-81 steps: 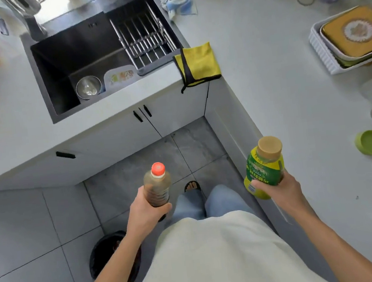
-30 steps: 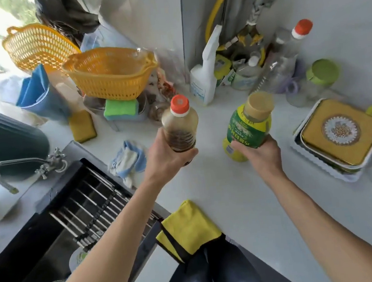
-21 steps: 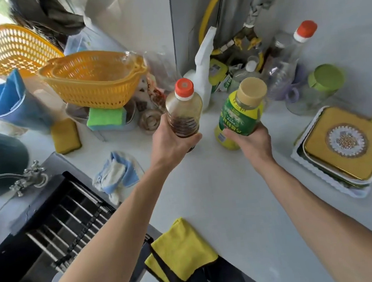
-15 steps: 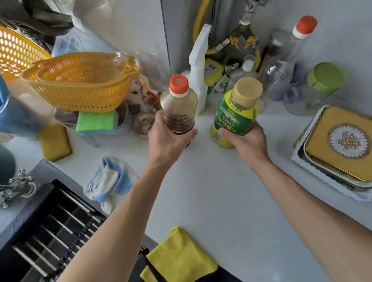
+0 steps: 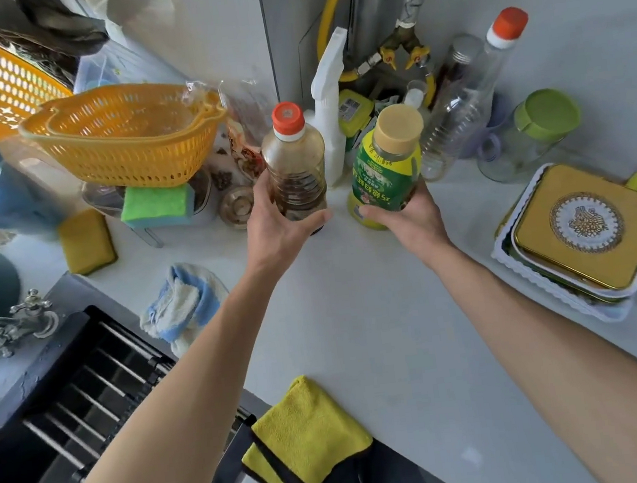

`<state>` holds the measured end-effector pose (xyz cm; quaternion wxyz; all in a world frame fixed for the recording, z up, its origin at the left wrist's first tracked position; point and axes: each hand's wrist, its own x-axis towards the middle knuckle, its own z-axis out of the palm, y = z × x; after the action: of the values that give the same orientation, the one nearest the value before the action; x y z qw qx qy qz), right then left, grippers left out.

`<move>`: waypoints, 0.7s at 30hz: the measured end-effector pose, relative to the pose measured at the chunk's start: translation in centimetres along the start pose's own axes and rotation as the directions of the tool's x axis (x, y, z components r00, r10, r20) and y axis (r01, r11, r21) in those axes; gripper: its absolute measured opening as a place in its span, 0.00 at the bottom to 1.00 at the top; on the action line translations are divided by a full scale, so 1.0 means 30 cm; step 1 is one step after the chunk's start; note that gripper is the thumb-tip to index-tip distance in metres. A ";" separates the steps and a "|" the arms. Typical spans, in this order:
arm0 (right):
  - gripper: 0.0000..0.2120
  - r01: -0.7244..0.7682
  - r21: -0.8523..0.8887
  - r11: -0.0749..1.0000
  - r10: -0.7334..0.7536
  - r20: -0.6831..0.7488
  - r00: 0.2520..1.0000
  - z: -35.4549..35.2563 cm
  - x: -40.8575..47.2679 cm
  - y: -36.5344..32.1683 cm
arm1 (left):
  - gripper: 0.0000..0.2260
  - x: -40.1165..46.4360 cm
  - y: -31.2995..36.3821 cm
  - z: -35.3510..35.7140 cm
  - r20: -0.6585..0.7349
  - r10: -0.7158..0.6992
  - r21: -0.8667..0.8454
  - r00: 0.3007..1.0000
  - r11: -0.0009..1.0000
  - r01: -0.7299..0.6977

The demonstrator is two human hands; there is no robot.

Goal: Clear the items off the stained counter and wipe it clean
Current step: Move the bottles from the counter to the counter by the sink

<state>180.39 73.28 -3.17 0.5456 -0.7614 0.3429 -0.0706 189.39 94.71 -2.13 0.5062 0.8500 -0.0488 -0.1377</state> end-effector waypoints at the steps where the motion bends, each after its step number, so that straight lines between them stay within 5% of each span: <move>1: 0.39 -0.006 -0.011 1.000 0.006 0.008 1.000 -0.012 -0.020 -0.002 | 0.49 -0.027 -0.006 -0.014 0.003 -0.012 0.005 1.000 1.000 0.012; 5: 0.30 -0.102 -0.013 0.995 0.102 0.009 0.995 -0.076 -0.180 0.044 | 0.32 -0.222 -0.052 -0.079 0.043 -0.078 0.064 0.996 0.995 0.075; 10: 0.14 -0.258 -0.024 0.966 0.259 0.160 0.953 -0.191 -0.536 0.150 | 0.11 -0.584 -0.138 -0.180 0.250 -0.157 0.135 0.955 0.983 0.126; 15: 0.09 -0.383 -0.131 0.914 0.404 0.240 0.882 -0.304 -0.882 0.270 | 0.07 -0.903 -0.221 -0.211 0.414 -0.335 0.285 0.846 0.931 0.229; 21: 0.04 -0.477 -0.265 0.838 0.534 0.216 0.818 -0.397 -1.176 0.436 | 0.07 -1.071 -0.313 -0.242 0.512 -0.383 0.493 0.769 0.864 0.101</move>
<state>142.21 82.90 -0.56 0.5086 -0.6950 0.4578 0.2208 160.15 112.55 -1.14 0.2378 0.8533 -0.1214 -0.4478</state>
